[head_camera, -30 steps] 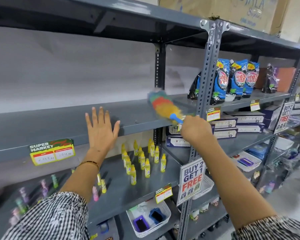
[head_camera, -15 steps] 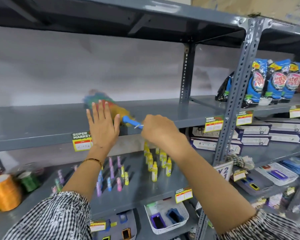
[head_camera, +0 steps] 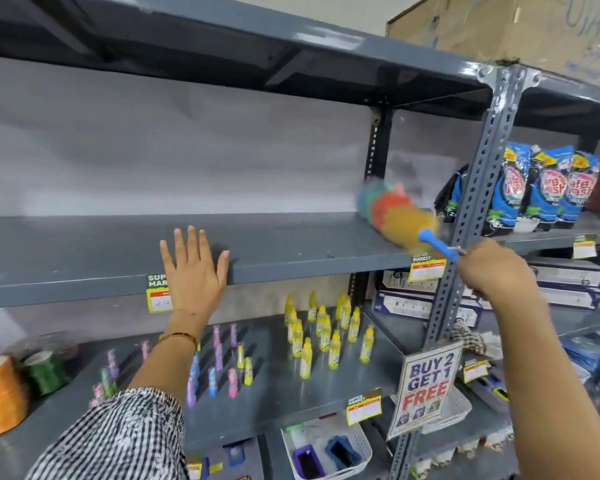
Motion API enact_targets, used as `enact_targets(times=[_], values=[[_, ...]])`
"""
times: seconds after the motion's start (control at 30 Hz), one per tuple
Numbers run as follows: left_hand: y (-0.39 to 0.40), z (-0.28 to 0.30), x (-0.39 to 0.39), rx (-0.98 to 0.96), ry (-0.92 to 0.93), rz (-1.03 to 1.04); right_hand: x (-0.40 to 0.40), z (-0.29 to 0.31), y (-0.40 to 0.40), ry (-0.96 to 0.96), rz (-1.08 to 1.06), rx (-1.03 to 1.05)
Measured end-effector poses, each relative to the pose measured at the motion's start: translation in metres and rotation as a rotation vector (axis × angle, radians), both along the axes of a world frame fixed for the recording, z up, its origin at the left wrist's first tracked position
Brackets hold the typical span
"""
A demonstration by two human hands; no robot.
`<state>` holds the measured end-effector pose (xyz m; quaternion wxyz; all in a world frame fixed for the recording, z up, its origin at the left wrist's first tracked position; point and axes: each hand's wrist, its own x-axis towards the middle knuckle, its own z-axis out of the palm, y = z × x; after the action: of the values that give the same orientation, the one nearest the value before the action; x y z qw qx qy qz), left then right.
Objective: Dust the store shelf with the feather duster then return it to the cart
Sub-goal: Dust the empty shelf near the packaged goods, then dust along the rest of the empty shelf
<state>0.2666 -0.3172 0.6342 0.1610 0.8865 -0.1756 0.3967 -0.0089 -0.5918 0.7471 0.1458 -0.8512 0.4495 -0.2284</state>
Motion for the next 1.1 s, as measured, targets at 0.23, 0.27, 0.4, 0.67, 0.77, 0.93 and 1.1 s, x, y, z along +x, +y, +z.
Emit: enact_targets(times=[0.23,0.27,0.4,0.67,0.77,0.93,1.1], values=[[0.002,0.000,-0.001,0.011,-0.007,0.008,0.024,-0.014,0.018,0.121,0.026,0.007],[0.001,0.000,-0.001,0.010,-0.007,0.009,0.029,-0.016,0.027,0.123,0.056,-0.010],[0.001,0.000,-0.003,0.016,0.009,0.018,0.048,-0.025,0.068,0.143,0.223,-0.099],[0.009,-0.003,-0.009,-0.055,0.011,-0.019,0.067,-0.019,0.153,0.204,0.575,-0.213],[0.019,-0.007,-0.012,-0.091,-0.005,-0.029,0.075,-0.019,0.178,0.213,0.704,-0.211],[0.044,-0.009,-0.010,-0.154,-0.024,0.015,0.103,-0.020,0.196,0.213,0.869,-0.234],[0.057,-0.008,-0.008,-0.162,-0.025,0.030,0.125,-0.016,0.153,0.030,0.888,-0.172]])
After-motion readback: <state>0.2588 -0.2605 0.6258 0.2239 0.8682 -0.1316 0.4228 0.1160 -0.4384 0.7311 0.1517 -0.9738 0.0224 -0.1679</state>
